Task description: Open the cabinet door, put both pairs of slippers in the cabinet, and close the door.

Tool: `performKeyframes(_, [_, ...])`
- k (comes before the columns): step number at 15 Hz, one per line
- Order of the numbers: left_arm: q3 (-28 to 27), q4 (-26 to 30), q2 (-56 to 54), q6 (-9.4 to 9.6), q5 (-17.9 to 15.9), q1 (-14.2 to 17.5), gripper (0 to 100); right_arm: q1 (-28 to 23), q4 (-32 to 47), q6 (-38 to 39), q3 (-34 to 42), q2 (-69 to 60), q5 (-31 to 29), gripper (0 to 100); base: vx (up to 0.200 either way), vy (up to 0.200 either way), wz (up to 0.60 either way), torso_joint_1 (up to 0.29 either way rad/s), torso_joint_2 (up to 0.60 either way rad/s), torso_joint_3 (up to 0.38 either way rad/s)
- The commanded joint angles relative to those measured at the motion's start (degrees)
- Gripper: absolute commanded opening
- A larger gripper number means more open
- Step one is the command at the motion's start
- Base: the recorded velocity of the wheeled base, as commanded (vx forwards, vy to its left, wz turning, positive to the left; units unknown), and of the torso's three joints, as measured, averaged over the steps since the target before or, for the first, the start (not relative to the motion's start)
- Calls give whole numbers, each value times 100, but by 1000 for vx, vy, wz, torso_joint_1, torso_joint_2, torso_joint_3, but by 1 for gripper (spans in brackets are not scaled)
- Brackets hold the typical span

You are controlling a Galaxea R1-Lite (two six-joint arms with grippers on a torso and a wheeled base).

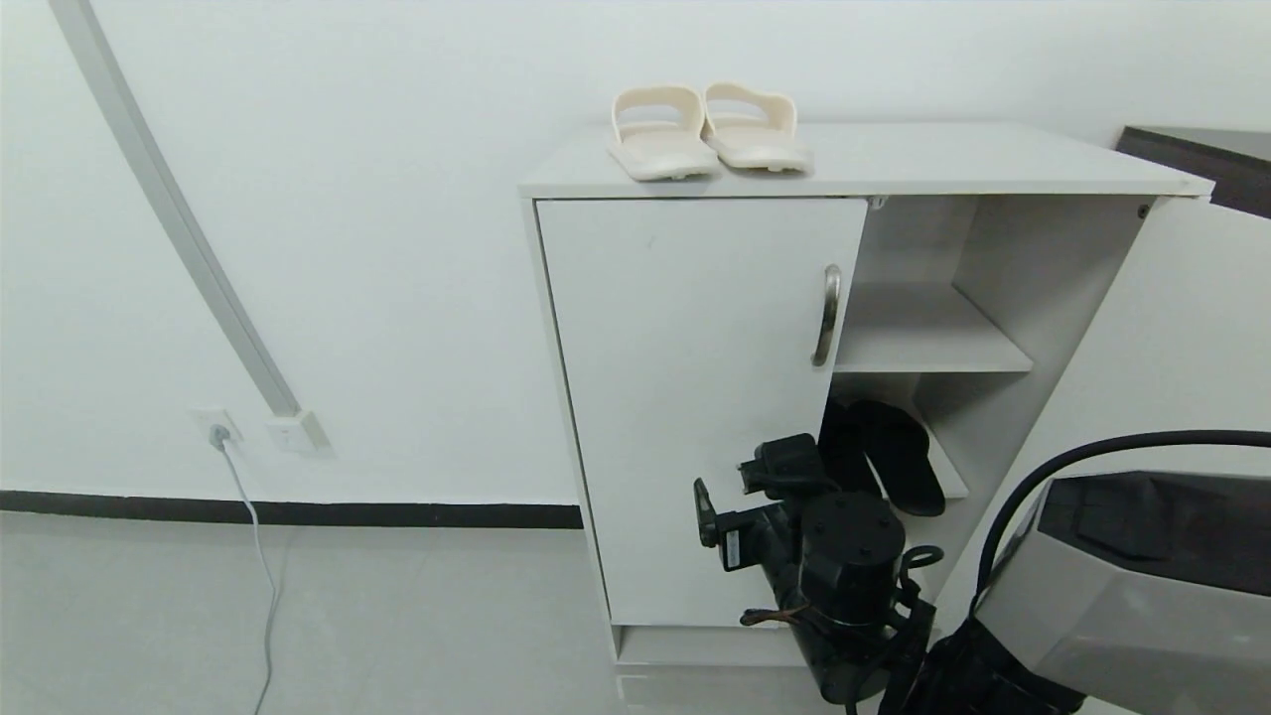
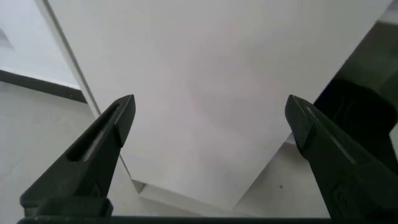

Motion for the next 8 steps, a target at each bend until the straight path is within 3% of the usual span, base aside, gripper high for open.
performKeyframes(1, [2,4,7,1,0,-1,0,-3,7,-1,3,14,-5,100,0,0,0,80,-486,-364])
performKeyframes(8, [2,4,7,1,0,-1,0,-3,-2,-28,21,14,-5,100,0,0,0,129,-463,-334])
